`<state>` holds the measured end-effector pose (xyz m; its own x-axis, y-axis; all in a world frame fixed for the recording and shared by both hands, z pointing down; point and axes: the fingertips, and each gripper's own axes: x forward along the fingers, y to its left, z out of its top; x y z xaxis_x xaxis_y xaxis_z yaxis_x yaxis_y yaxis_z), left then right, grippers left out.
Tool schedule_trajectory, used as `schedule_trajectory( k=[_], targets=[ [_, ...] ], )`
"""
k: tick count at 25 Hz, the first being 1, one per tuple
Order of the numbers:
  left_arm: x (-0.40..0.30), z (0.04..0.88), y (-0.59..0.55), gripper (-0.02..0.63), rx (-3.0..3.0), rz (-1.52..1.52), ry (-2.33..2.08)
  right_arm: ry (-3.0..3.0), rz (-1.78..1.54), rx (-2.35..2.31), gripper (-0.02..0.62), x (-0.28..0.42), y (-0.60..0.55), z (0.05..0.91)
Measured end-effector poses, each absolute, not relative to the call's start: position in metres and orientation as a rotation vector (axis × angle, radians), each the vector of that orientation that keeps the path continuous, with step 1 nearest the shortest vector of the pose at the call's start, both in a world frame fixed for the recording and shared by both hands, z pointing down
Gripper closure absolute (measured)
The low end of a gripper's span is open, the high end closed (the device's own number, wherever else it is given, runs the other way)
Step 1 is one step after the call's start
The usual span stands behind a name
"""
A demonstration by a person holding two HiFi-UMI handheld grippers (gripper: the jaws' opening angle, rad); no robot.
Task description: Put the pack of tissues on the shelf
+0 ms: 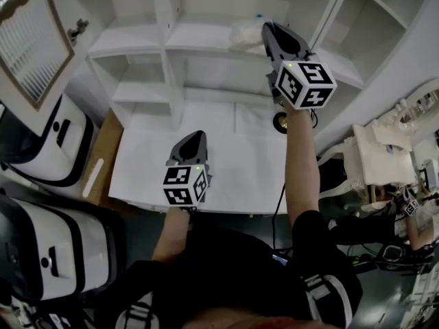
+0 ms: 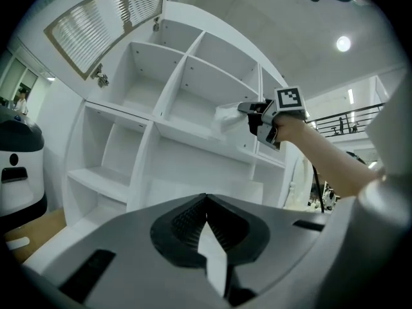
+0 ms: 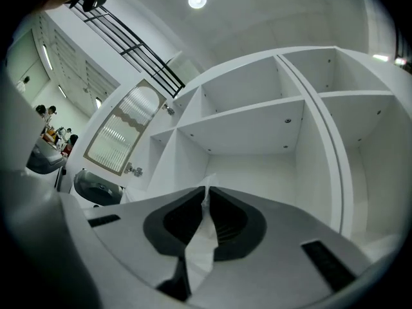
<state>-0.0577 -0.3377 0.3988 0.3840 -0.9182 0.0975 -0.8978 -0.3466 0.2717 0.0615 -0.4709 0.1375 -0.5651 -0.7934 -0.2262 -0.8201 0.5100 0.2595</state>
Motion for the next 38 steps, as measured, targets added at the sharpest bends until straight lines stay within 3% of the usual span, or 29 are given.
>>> schedule_trajectory(
  k=[20, 21, 23, 24, 38],
  targets=[
    [-0.084, 0.396, -0.338, 0.595, 2.345, -0.153, -1.628, 2.703, 0.361, -1.616, 0.555, 0.066, -0.560, 0.131],
    [-0.085, 0.396, -0.337, 0.595, 2.346, -0.157, -1.627, 2.701, 0.354, -1.607, 0.520, 0.066, -0.563, 0.131],
    [-0.086, 0.395, -0.337, 0.595, 2.344, -0.168, -1.630, 2.705, 0.333, -1.570, 0.327, 0.065, -0.565, 0.130],
    [-0.087, 0.395, -0.337, 0.595, 2.344, -0.173, -1.631, 2.707, 0.331, -1.560, 0.303, 0.064, -0.565, 0.129],
    [-0.073, 0.395, -0.330, 0.595, 2.372, -0.159, -1.594, 2.679, 0.309, -1.543, 0.284, 0.082, -0.555, 0.124]
  ],
)
